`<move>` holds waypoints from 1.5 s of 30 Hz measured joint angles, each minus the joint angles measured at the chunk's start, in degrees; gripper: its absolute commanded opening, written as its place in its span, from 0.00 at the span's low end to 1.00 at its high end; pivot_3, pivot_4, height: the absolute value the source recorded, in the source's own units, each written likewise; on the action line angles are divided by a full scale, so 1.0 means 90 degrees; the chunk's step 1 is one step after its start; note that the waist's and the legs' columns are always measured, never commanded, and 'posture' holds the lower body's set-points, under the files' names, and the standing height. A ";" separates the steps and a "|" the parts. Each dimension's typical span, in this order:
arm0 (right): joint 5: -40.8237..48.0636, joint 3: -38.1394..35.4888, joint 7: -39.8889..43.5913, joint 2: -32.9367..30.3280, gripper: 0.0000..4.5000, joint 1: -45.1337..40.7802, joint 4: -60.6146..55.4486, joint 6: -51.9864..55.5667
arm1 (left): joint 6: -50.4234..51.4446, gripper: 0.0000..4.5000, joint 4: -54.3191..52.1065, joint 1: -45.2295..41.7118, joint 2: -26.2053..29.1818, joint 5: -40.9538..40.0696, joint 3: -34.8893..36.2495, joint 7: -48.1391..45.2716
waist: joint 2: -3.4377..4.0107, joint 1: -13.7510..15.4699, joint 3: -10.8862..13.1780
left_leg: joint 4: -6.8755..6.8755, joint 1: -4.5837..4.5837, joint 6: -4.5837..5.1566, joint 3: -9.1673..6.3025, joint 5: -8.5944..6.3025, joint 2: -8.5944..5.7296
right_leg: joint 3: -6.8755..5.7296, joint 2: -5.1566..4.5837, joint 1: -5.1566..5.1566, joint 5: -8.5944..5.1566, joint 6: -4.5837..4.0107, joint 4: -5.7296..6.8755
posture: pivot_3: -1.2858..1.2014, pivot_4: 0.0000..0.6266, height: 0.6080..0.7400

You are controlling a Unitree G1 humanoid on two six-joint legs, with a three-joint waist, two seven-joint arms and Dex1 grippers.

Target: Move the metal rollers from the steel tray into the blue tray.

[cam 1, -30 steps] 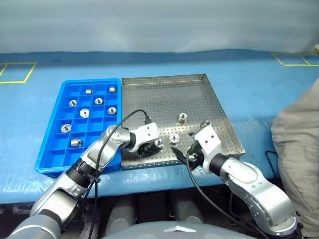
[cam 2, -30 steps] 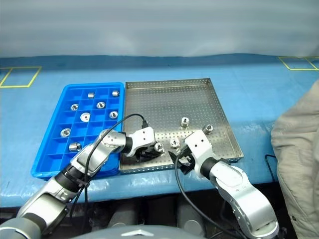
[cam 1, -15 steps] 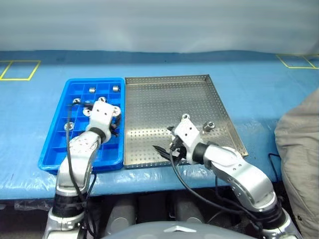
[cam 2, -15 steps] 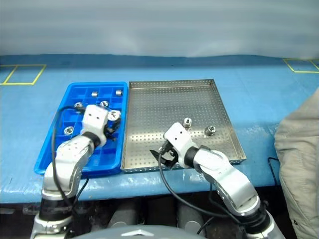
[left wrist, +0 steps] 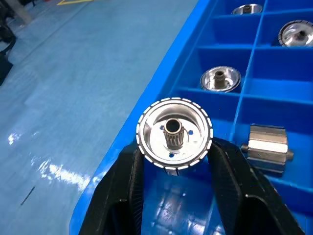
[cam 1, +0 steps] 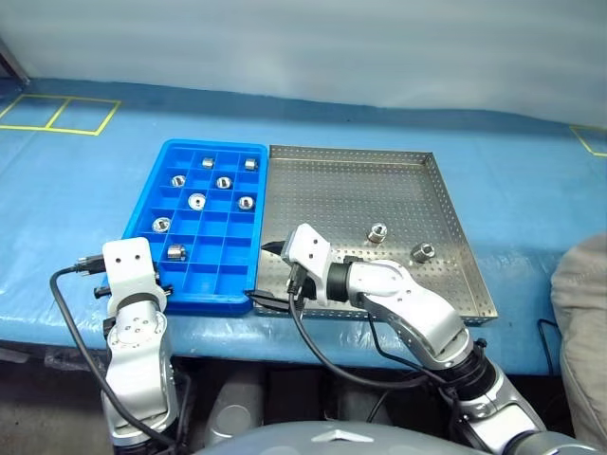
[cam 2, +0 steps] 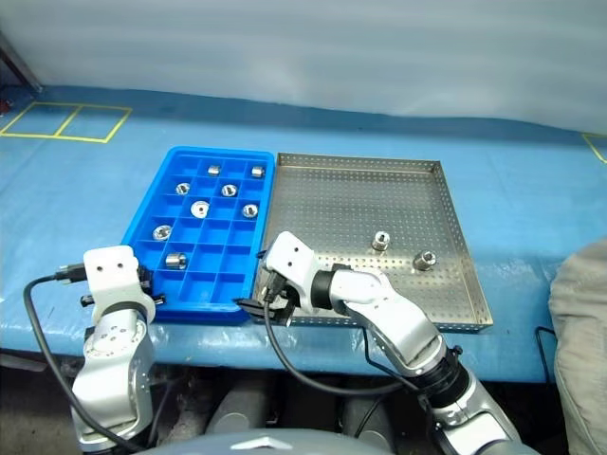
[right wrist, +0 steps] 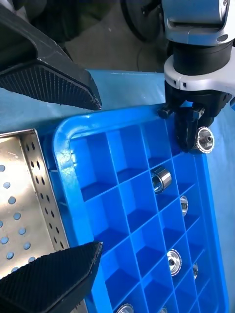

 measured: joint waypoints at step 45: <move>-0.0946 -0.1806 -0.3163 0.1076 0.96 0.1497 0.0325 0.1423 | -0.2613 0.88 0.0987 -0.0232 0.2025 -0.2591 -0.3268 -0.3943 | 0.0029 -0.0564 0.0011 | 0.0006 -0.0018 0.0001 0.0015 -0.0002 0.0009 | 0.0001 0.0000 -0.0023 -0.0003 -0.0012 0.0000 | 0.55 0.24 1.00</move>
